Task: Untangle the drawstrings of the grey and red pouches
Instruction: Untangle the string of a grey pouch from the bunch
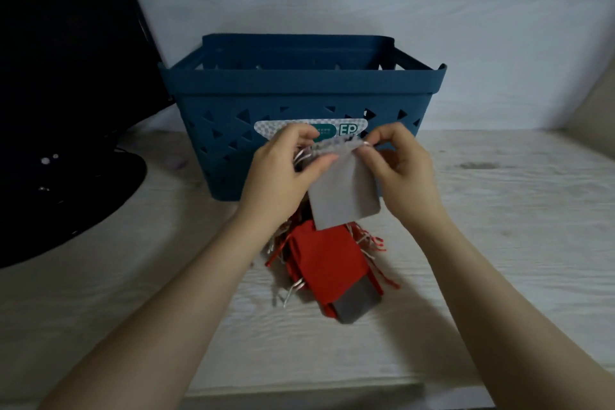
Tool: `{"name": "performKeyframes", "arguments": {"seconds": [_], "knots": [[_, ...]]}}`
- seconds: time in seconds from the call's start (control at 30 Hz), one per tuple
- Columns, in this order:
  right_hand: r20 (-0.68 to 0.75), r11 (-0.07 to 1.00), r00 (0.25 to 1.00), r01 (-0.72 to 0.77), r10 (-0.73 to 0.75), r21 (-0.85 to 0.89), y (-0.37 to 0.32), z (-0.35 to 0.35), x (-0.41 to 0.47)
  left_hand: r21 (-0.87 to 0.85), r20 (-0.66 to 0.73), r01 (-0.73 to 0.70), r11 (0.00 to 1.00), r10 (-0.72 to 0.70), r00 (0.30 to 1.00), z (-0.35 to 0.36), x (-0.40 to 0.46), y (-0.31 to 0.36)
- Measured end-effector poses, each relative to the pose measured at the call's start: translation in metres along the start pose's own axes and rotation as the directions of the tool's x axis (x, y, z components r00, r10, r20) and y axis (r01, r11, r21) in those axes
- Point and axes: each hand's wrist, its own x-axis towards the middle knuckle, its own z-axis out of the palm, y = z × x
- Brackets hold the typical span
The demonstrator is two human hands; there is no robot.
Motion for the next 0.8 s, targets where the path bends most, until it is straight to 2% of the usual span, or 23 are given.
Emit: {"name": "performKeyframes", "arguments": {"seconds": [0.1,0.13,0.2,0.27,0.33,0.47,0.57,0.63,0.67,0.73,0.8], "knots": [[-0.130,0.991,0.989,-0.048,0.064,0.124,0.003,0.008,0.015,-0.025,0.027,0.138,0.990,-0.137,0.990,0.007,0.014,-0.005],[-0.130,0.986,0.987,-0.074,0.094,0.152,0.005,0.011,0.019,-0.042,0.045,0.166,0.985,-0.164,0.985,0.009,0.016,-0.008],[-0.035,0.978,0.989,-0.140,0.147,0.158,0.011,0.014,0.025,-0.109,0.057,0.211,0.971,-0.206,0.977,0.012,0.019,-0.014],[0.074,0.943,0.977,-0.211,0.198,0.257,0.016,0.016,0.027,-0.201,0.059,0.251,0.947,-0.245,0.968,0.015,0.017,-0.024],[0.121,0.909,0.966,-0.257,0.229,0.327,0.017,0.013,0.026,-0.265,0.100,0.303,0.915,-0.287,0.953,0.016,0.013,-0.031],[0.219,0.989,0.965,-0.138,0.147,-0.056,0.026,0.001,0.021,-0.315,0.133,0.311,0.897,-0.282,0.950,0.010,0.002,-0.039],[0.278,0.968,0.941,-0.133,0.190,-0.211,0.034,-0.006,0.014,-0.400,0.142,0.339,0.851,-0.308,0.941,0.006,0.002,-0.044],[0.287,0.955,0.925,-0.182,0.247,-0.235,0.036,-0.008,0.012,-0.474,0.143,0.378,0.795,-0.355,0.924,0.008,0.003,-0.044],[0.255,0.956,0.926,-0.239,0.278,-0.173,0.035,-0.009,0.011,-0.529,0.138,0.399,0.749,-0.388,0.911,0.008,0.003,-0.042],[0.153,0.921,0.925,-0.367,0.347,0.132,0.033,-0.010,0.012,-0.658,0.144,0.433,0.616,-0.461,0.875,0.007,0.004,-0.037],[0.144,0.755,0.899,-0.426,0.413,0.498,0.031,-0.010,0.012,-0.778,0.206,0.465,0.422,-0.528,0.824,0.003,0.005,-0.033]]}}
